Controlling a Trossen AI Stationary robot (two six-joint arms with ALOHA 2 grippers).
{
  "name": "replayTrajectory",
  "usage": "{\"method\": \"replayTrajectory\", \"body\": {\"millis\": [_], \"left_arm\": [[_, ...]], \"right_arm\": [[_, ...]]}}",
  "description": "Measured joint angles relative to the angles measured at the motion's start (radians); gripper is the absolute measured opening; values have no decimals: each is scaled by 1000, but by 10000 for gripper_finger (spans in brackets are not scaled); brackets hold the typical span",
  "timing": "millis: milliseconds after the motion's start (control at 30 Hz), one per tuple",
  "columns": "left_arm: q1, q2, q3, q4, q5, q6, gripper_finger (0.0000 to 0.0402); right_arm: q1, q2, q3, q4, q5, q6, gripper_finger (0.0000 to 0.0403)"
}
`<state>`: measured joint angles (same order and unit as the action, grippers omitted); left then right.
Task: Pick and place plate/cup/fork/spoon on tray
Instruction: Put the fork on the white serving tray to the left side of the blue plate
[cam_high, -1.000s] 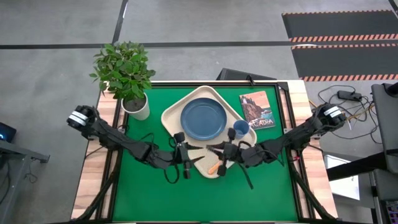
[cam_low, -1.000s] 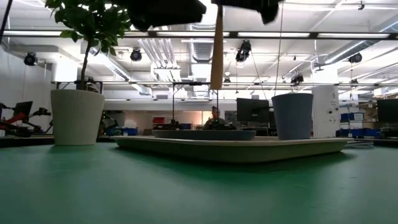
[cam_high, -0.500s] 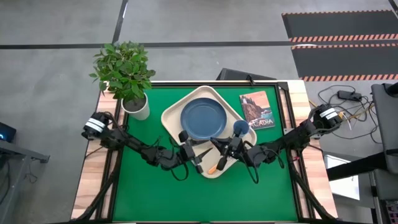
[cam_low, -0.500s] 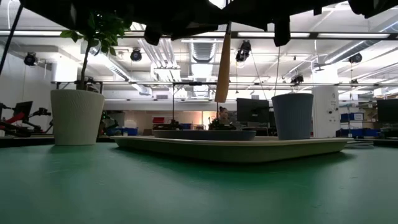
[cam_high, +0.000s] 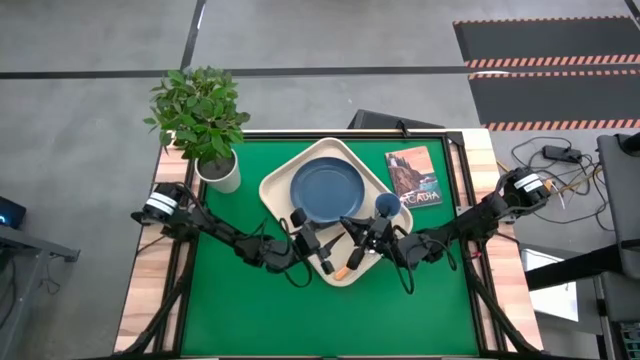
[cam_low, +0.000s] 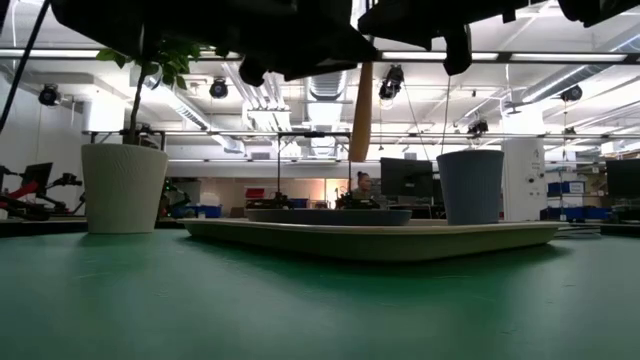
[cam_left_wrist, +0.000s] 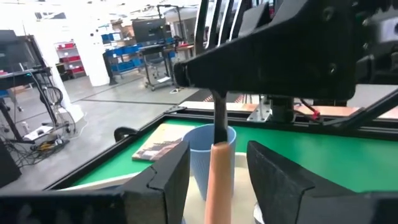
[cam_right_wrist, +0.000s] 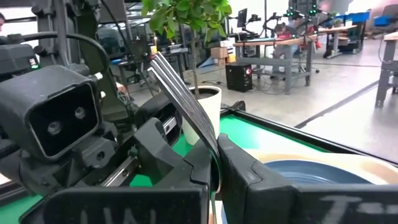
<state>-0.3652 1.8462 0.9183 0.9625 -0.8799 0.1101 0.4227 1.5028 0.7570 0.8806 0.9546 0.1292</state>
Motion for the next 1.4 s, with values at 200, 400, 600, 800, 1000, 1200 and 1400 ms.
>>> {"method": "replayTrajectory", "body": {"millis": [200, 400, 600, 800, 1000, 1200, 1400], "left_arm": [[20, 0, 17, -1, 29, 1, 99], [21, 0, 16, -3, 63, -2, 68], [24, 0, 15, -3, 63, -2, 64], [24, 0, 15, -3, 62, -4, 17], [24, 0, 15, -14, 62, -29, 4], [24, 0, 15, -33, 63, -51, 1], [19, -3, 13, -43, 62, -52, 4]], "right_arm": [[0, 0, 0, 0, 16, 4, 8], [0, 0, 0, 0, 15, 11, 8], [0, 0, 0, 0, 16, 17, 8], [0, 0, 0, -1, 15, 17, 8], [0, 1, 0, -12, 15, 17, 9], [0, 2, 0, -19, 15, 21, 9], [1, 27, -1, 3, 47, 56, 8]]}}
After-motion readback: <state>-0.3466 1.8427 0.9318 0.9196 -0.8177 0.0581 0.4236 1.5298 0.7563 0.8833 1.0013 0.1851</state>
